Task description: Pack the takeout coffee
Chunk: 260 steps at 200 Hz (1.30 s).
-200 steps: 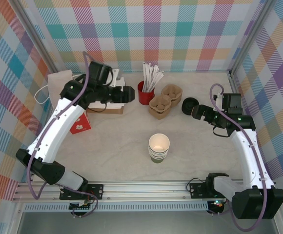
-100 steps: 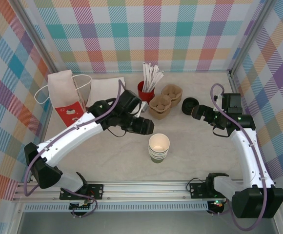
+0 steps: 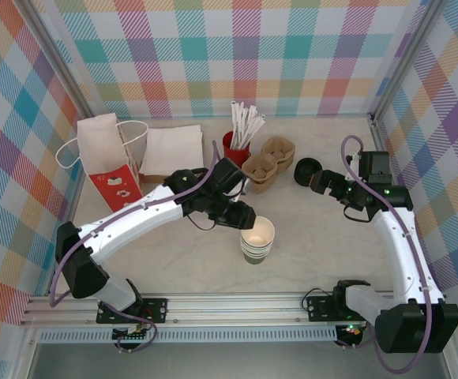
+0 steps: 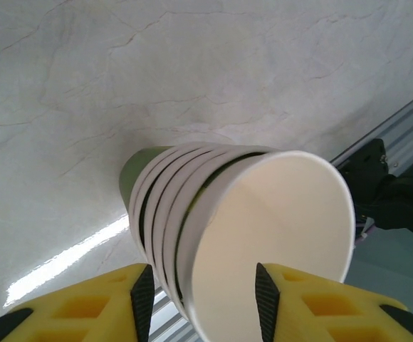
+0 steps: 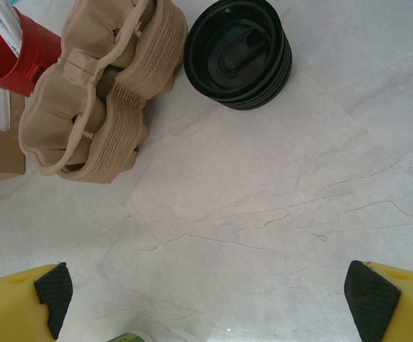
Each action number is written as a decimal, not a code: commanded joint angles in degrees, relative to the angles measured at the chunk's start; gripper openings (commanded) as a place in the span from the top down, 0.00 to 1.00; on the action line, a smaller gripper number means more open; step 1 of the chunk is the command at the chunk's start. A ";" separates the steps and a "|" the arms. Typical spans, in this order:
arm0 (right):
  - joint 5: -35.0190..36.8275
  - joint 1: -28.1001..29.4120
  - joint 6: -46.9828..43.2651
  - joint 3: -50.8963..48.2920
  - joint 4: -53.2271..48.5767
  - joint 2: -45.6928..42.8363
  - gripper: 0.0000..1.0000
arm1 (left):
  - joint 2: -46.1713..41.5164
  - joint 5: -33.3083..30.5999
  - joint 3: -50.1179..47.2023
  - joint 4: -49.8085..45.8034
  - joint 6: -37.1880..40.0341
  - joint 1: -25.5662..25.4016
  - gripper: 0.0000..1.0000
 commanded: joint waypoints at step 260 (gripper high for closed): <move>0.49 0.10 -0.73 -1.45 -1.38 -0.11 0.00 | 11.93 -15.32 18.06 -11.28 14.15 10.89 0.93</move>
